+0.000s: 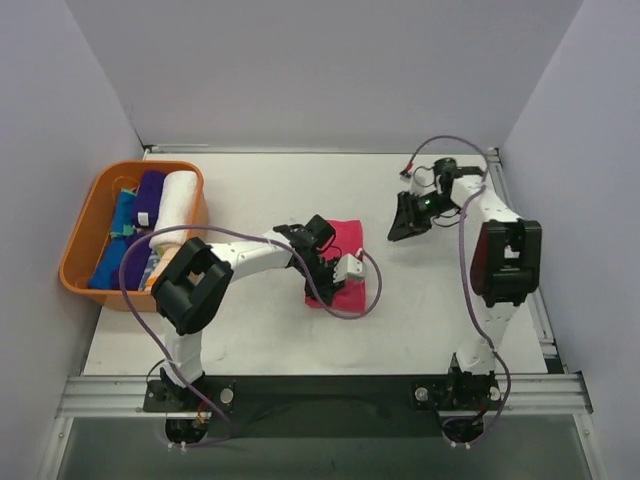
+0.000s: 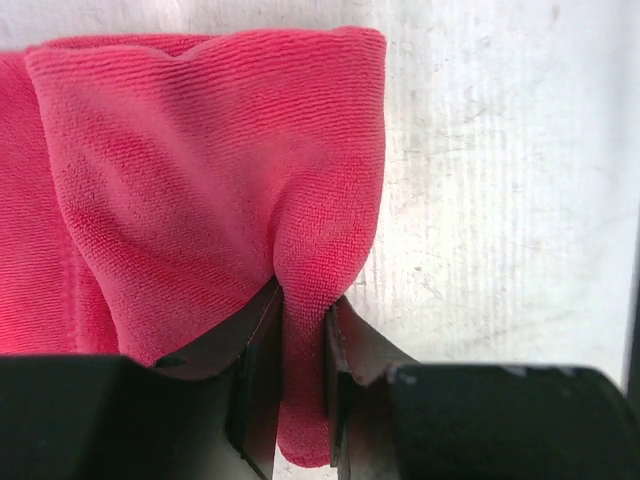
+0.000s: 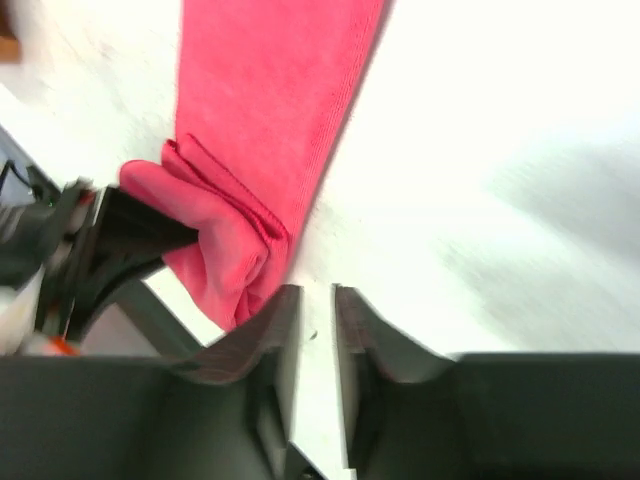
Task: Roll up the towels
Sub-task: Roll the towel
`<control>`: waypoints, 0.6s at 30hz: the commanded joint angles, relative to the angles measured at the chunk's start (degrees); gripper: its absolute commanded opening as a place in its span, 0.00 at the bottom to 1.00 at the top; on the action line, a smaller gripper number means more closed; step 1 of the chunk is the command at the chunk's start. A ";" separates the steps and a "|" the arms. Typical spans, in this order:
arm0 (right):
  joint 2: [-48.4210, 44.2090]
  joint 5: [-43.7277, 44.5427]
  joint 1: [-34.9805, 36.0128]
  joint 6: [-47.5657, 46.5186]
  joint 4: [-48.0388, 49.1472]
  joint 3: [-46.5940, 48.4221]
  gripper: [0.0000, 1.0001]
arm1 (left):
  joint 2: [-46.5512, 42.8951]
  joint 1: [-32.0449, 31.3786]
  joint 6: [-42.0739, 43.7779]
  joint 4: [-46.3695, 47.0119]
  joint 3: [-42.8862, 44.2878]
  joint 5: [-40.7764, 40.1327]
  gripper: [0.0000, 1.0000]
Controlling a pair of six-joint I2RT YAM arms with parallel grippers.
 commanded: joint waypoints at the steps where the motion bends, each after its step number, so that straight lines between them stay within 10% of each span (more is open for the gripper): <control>1: -14.01 -1.20 -1.50 -5.78 -3.17 -1.89 0.25 | 6.57 2.27 -0.07 -16.07 6.03 11.05 0.15; 7: -30.10 1.07 -1.24 -11.06 -3.26 -10.76 0.45 | 18.61 6.75 4.15 -28.38 16.32 17.02 0.15; 18: -45.32 18.91 19.57 -23.19 -5.90 -18.59 0.46 | 37.69 11.85 4.51 -47.80 37.51 20.03 0.18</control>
